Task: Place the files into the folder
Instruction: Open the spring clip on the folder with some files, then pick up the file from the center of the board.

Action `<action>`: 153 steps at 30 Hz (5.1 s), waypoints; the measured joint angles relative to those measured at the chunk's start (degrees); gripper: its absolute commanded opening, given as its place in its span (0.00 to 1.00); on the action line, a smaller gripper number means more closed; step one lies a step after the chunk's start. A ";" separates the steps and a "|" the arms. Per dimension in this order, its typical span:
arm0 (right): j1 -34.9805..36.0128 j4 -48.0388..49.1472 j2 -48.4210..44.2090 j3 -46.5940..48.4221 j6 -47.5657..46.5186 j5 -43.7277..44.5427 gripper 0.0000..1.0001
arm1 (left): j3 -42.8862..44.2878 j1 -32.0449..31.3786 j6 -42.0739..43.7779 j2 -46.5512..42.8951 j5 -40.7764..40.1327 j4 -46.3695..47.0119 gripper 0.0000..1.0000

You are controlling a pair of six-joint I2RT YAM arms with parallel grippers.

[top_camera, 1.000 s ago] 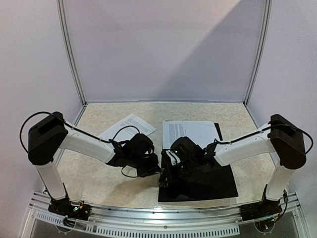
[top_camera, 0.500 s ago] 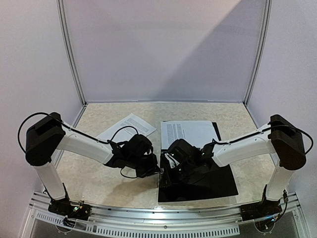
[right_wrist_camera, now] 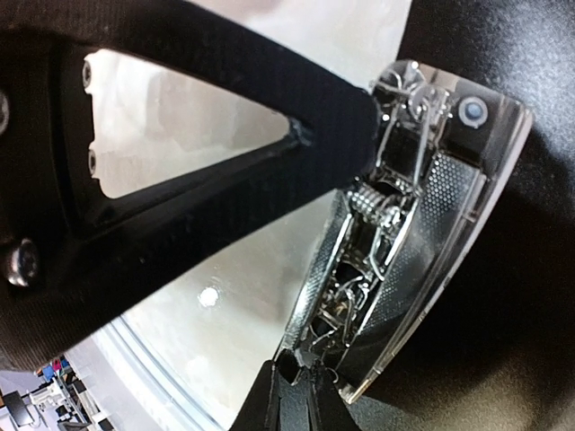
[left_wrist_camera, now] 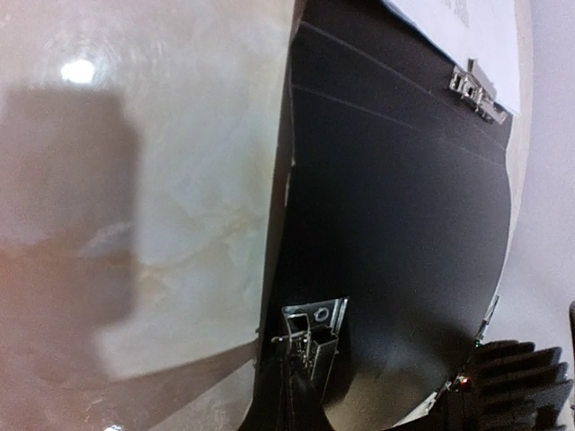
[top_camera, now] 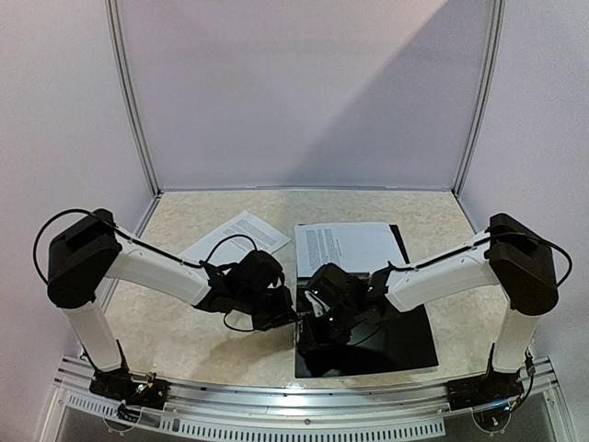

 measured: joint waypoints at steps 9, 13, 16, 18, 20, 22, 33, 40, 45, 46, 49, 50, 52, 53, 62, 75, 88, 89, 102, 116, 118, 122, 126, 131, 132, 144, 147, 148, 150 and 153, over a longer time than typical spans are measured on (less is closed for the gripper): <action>-0.02 0.57 0.44 0.22 0.79 -0.07 0.04 | -0.46 -0.02 -0.39 0.02 0.20 0.50 0.00; -0.07 0.59 0.44 0.28 1.09 -0.24 0.02 | -0.48 -0.02 -0.37 0.02 0.15 0.44 0.00; -0.07 0.57 0.44 0.31 1.29 -0.24 0.01 | -0.48 -0.02 -0.37 0.13 0.13 0.44 0.00; -0.11 0.42 0.44 0.33 1.46 -0.26 0.00 | -0.48 -0.02 -0.37 0.13 0.11 0.46 0.00; -0.26 0.17 0.50 0.39 1.66 -0.31 0.00 | -0.50 -0.02 -0.35 0.13 0.11 0.46 0.00; -0.50 0.17 0.63 0.26 2.16 -0.68 0.00 | -0.48 -0.02 -0.24 0.20 0.11 0.46 0.00; -4.63 7.34 -2.25 -8.72 7.87 -4.98 0.01 | 2.36 -0.02 2.91 4.26 2.54 3.56 0.00; -4.85 3.08 -1.60 -5.60 7.87 -5.03 0.00 | 4.02 0.07 5.57 5.79 3.15 3.82 0.00; -4.81 -3.85 -4.85 -2.32 7.61 -1.01 0.00 | 5.11 0.09 6.49 6.80 3.17 4.68 0.00; -4.83 -4.76 -5.53 -1.16 7.54 -0.52 0.01 | 5.14 0.09 6.54 6.80 3.06 4.59 0.00; -5.92 -6.05 -7.65 0.66 7.17 0.31 0.09 | 5.42 0.15 6.34 6.73 2.49 4.00 0.00; -6.47 -5.57 -7.98 0.66 7.04 -0.24 0.13 | 5.44 0.15 6.27 6.73 2.27 3.96 0.00; -7.23 -3.28 -8.59 0.87 6.62 -1.38 0.19 | 5.44 0.15 6.29 6.51 1.86 3.72 0.00; -7.56 -1.88 -9.01 0.98 6.21 -2.21 0.21 | 5.42 0.15 6.38 6.23 1.68 3.28 0.00; -10.60 2.16 -18.34 -4.50 4.07 -6.86 0.36 | 9.40 0.39 15.56 2.80 0.74 -4.20 0.24; -17.22 -9.05 -37.59 -15.61 -10.84 1.86 0.41 | 13.70 -1.31 44.04 -8.72 -3.15 -14.16 0.26; -17.22 -9.70 -38.53 -23.10 -18.34 4.98 0.41 | 14.86 -9.57 58.34 -3.41 -10.16 -28.87 0.31; -17.22 -9.20 -38.07 -24.17 -18.32 4.46 0.41 | 15.50 -9.57 58.82 -2.71 -10.34 -29.44 0.31; -17.22 -3.85 -37.48 -31.08 -15.65 1.29 0.41 | 26.62 -5.84 62.40 4.42 -16.57 -35.30 0.30; -17.22 -3.52 -42.40 -34.91 -14.29 1.64 0.46 | 48.13 4.11 65.94 19.82 -18.82 -37.86 0.48; -17.22 -3.45 -43.41 -35.08 -14.25 1.60 0.47 | 47.28 4.59 64.46 18.53 -19.15 -37.97 0.56; -17.22 -2.12 -44.37 -35.04 -14.21 1.55 0.48 | 38.86 9.99 61.35 11.17 -17.20 -37.00 0.60; -17.20 -0.76 -43.45 -34.18 -13.70 1.66 0.50 | 31.58 21.29 59.08 4.17 -14.99 -35.41 0.63; -16.26 2.45 -37.81 -30.51 -12.44 2.95 0.51 | 30.88 32.17 58.86 3.41 -14.71 -32.33 0.65; -15.78 2.86 -35.82 -28.87 -12.04 3.63 0.51 | 31.19 33.55 58.99 3.85 -14.29 -31.56 0.70; -8.48 18.78 -5.42 0.46 -3.08 12.15 0.54 | 34.71 42.05 57.88 13.81 -8.50 -24.83 0.69; -8.26 20.90 2.01 5.73 -0.98 11.91 0.57 | 32.48 43.21 57.66 13.31 -7.82 -22.95 0.69; -8.24 21.35 3.93 7.06 -0.39 11.76 0.58 | 32.22 43.47 57.46 13.33 -7.58 -22.71 0.69; -8.24 21.46 8.76 11.23 0.94 11.04 0.58 | 32.26 44.06 56.98 13.77 -6.49 -22.51 0.69; -8.22 21.57 16.11 18.67 2.93 9.81 0.59 | 33.99 45.46 56.22 15.78 -4.61 -22.40 0.69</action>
